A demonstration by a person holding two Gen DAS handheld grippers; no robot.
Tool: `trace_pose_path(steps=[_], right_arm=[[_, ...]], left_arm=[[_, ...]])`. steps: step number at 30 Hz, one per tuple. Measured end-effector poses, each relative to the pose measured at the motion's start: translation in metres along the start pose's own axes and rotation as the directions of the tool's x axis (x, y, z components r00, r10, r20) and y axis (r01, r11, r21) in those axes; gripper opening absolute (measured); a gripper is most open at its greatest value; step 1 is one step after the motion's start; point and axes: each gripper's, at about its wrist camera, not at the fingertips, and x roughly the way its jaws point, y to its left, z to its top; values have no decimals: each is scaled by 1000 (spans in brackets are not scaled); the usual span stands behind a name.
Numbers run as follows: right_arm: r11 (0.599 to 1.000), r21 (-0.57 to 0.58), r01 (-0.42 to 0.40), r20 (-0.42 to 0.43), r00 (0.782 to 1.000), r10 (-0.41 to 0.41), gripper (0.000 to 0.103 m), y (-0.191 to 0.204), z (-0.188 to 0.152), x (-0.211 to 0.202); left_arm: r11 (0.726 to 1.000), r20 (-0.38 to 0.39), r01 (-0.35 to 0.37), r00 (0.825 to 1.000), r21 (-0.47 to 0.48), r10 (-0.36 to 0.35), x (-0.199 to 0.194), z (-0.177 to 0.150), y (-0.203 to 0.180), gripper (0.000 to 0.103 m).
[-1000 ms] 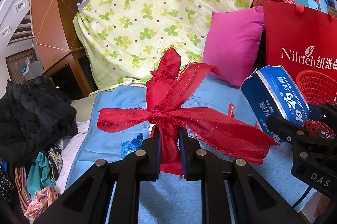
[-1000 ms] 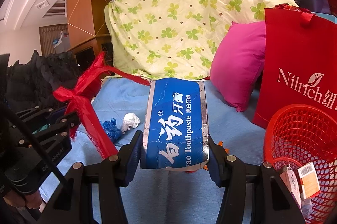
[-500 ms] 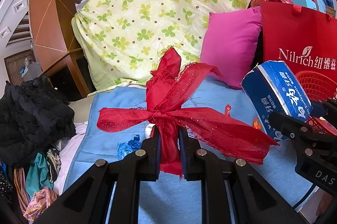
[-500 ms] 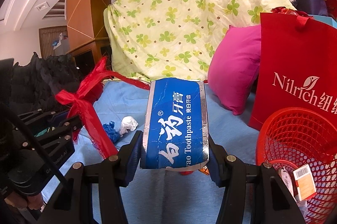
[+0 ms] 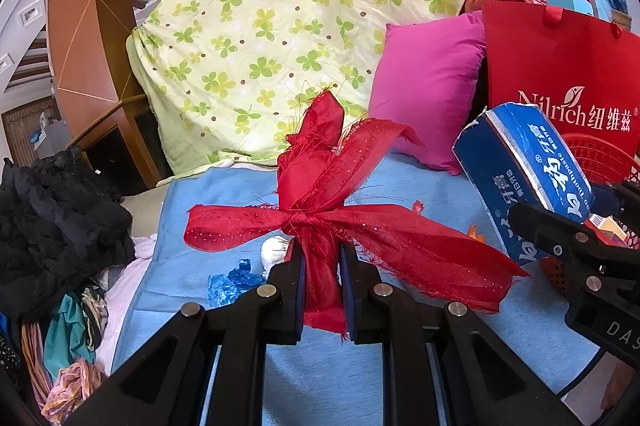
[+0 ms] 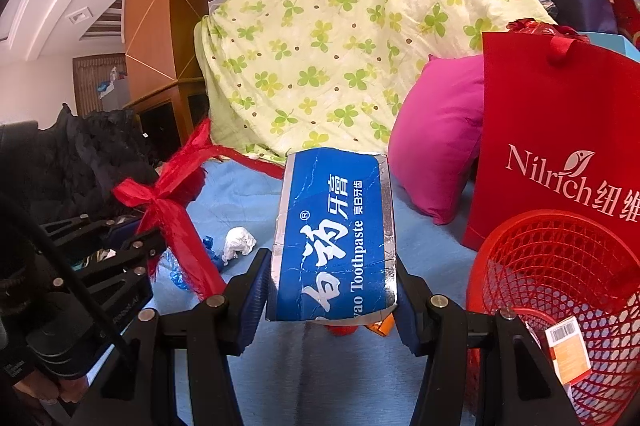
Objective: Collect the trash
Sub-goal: 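Carry the red ribbon and toothpaste box over the red mesh basket with both tools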
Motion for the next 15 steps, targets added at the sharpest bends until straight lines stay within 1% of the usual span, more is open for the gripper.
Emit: trace_pose_path(steps=[6, 15], right_arm=[[1000, 4, 7, 3, 1000, -7, 58, -3, 0, -3], [999, 27, 20, 37, 999, -21, 58, -15, 3, -15]], left_arm=[[1000, -3, 8, 1000, 3, -8, 2, 1, -6, 17], [1000, 1, 26, 1000, 12, -26, 2, 3, -15, 17]])
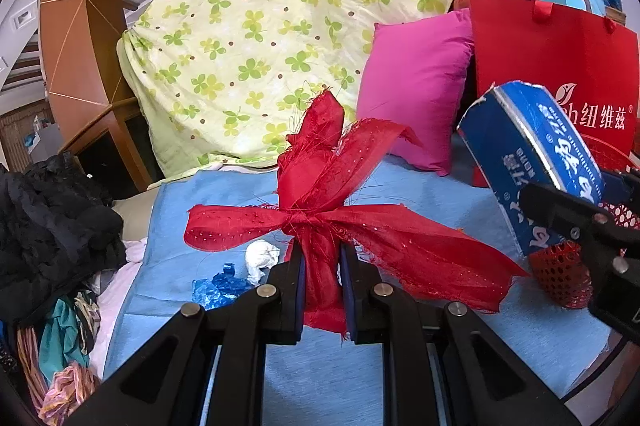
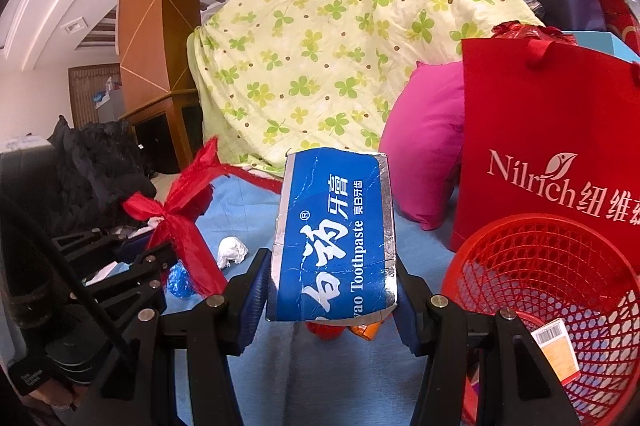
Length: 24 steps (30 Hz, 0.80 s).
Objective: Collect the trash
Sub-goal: 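Carry the red ribbon and toothpaste box over the red mesh basket with both tools, then open both tools to drop the ribbon and toothpaste box into the basket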
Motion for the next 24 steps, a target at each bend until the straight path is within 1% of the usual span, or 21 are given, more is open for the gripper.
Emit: trace_pose_path(steps=[11, 13, 15, 17, 18, 21, 24], right_arm=[[999, 31, 27, 57, 998, -29, 58, -22, 6, -17], [999, 38, 39, 71, 997, -42, 58, -27, 6, -21], [997, 43, 61, 87, 994, -64, 58, -34, 6, -26], [995, 60, 79, 97, 992, -84, 58, -44, 8, -30], [994, 69, 87, 101, 990, -94, 58, -50, 9, -32], [985, 119, 123, 113, 984, -137, 59, -75, 12, -41], [967, 198, 159, 111, 977, -184, 59, -110, 12, -52]], left_arm=[[1000, 10, 26, 1000, 5, -26, -5, 5, -18, 17], [998, 7, 55, 998, -8, -55, -7, 7, -21, 17], [993, 6, 113, 994, -31, -113, -11, 10, -24, 17], [979, 6, 196, 981, -53, -196, -17, 15, -32, 17], [973, 7, 224, 975, -56, -224, -19, 17, -36, 17], [940, 15, 335, 942, -62, -335, -28, 24, -53, 18], [896, 16, 438, 899, -74, -439, -33, 34, -73, 19]])
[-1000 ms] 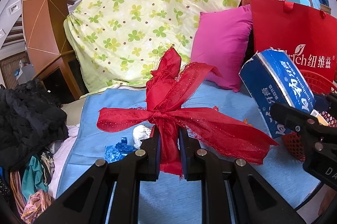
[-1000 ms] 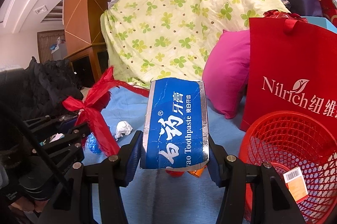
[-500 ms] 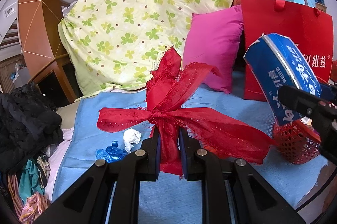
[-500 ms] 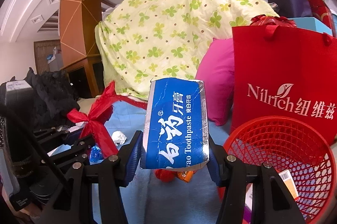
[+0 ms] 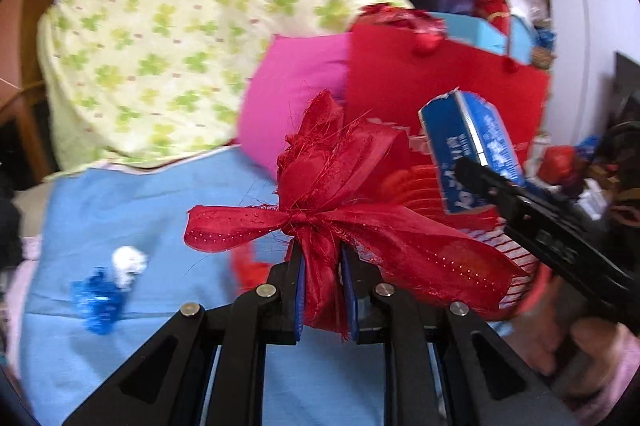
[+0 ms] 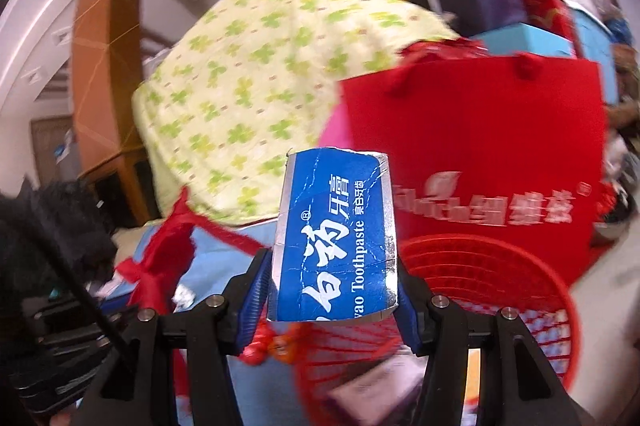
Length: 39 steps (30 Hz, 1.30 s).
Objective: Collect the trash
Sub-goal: 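Open both tools to drop the ribbon and toothpaste box into the basket, then move the left tool toward the red plastic bag while the right tool approaches the orange packet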
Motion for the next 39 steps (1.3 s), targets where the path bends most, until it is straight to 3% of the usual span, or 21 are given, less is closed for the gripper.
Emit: trace_pose_path(steps=[7, 11, 14, 16, 22, 28, 33, 36, 39], right_arm=[[980, 173, 102, -36, 995, -97, 59, -83, 9, -5], [958, 267, 106, -75, 993, -89, 60, -115, 10, -3], [938, 330, 106, -119, 990, -70, 61, -130, 7, 1], [927, 361, 105, -143, 988, -56, 65, -136, 5, 3], [928, 361, 92, -119, 992, -53, 68, -132, 3, -4], [957, 281, 71, -42, 997, -62, 68, -93, 11, -9], [988, 157, 8, 39, 999, -14, 68, -39, 14, -16], [997, 54, -57, 95, 994, 52, 71, 3, 11, -20], [990, -38, -139, 120, 983, 143, 73, 46, 5, -20]], left_arm=[[990, -39, 139, 990, 18, -138, 27, 15, -51, 20], [980, -75, 196, 978, 36, -193, 50, 19, -81, 20], [977, -91, 205, 976, 57, -200, 63, 17, -99, 32], [977, -102, 198, 976, 74, -190, 68, 14, -106, 51], [978, -100, 190, 978, 92, -181, 60, 5, -99, 59], [992, -100, 105, 990, 71, -97, 43, -13, -47, 60], [999, -80, -50, 996, -14, 49, 27, -27, 24, 61], [980, -81, -169, 984, -104, 161, 17, -38, 76, 61], [952, -93, -242, 969, -185, 229, 3, -48, 119, 61]])
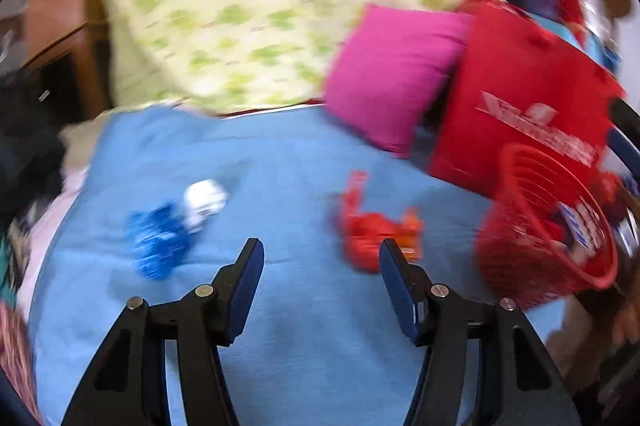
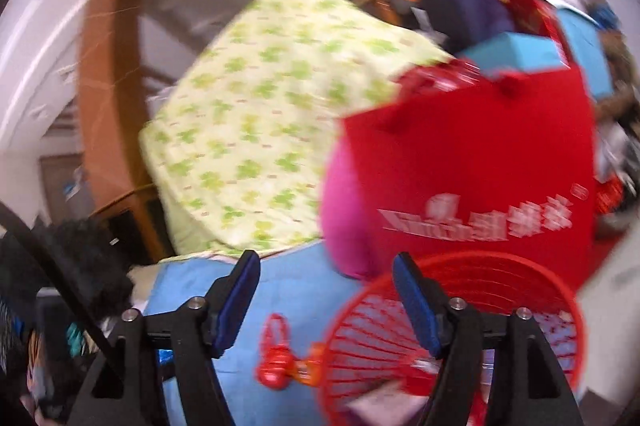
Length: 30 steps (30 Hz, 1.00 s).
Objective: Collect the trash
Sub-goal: 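Move the left tool toward the red plastic bag while the right tool approaches the orange packet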
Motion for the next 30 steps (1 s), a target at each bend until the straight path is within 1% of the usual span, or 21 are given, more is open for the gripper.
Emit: trace_pose_path(steps=[2, 5, 7, 10, 13, 15, 16, 17, 20, 22, 24, 25, 26, 28, 30], right_arm=[[997, -37, -68, -14, 998, 67, 73, 25, -6, 6], [991, -75, -115, -63, 992, 110, 73, 52, -18, 19], [985, -94, -145, -122, 983, 134, 73, 69, -29, 29], [979, -95, -178, -226, 962, 153, 73, 83, -45, 47], [976, -72, -208, -346, 923, 171, 73, 89, -62, 70], [977, -60, -207, -407, 898, 165, 73, 89, -74, 83], [979, -49, -200, -443, 883, 158, 73, 89, -81, 91], [980, -34, -196, -475, 866, 156, 73, 87, -86, 99], [986, 24, -168, -582, 799, 150, 73, 80, -106, 126], [989, 37, -143, -629, 765, 134, 73, 78, -119, 135], [991, 57, -119, -661, 739, 127, 73, 74, -129, 144], [992, 64, -113, -668, 733, 127, 73, 72, -132, 147], [992, 66, -105, -668, 734, 122, 73, 70, -134, 148], [995, 59, -77, -658, 746, 97, 73, 65, -134, 151], [998, 51, -47, -646, 760, 69, 73, 59, -133, 154]], left_arm=[[997, 6, -43, 999, -57, 43, -4, -1, 30, 61], [985, 6, -131, 991, -111, 133, -7, -5, 66, 61], [971, -13, -182, 983, -152, 182, -6, -8, 92, 61], [950, -45, -229, 973, -210, 225, -6, -16, 121, 61], [932, -81, -282, 959, -226, 270, -1, -24, 140, 61], [924, -101, -307, 951, -227, 291, 1, -29, 145, 61], [922, -111, -316, 948, -226, 298, 2, -32, 148, 61], [919, -120, -322, 946, -226, 302, 4, -34, 151, 61], [914, -147, -332, 941, -233, 304, 8, -37, 157, 61], [911, -165, -335, 939, -239, 302, 13, -39, 160, 61], [910, -177, -335, 938, -246, 298, 17, -38, 163, 61], [909, -182, -336, 937, -247, 297, 19, -38, 164, 61], [908, -189, -338, 936, -249, 297, 21, -39, 165, 61], [904, -200, -340, 935, -260, 294, 24, -40, 166, 61], [906, -207, -325, 939, -271, 275, 26, -41, 164, 61]])
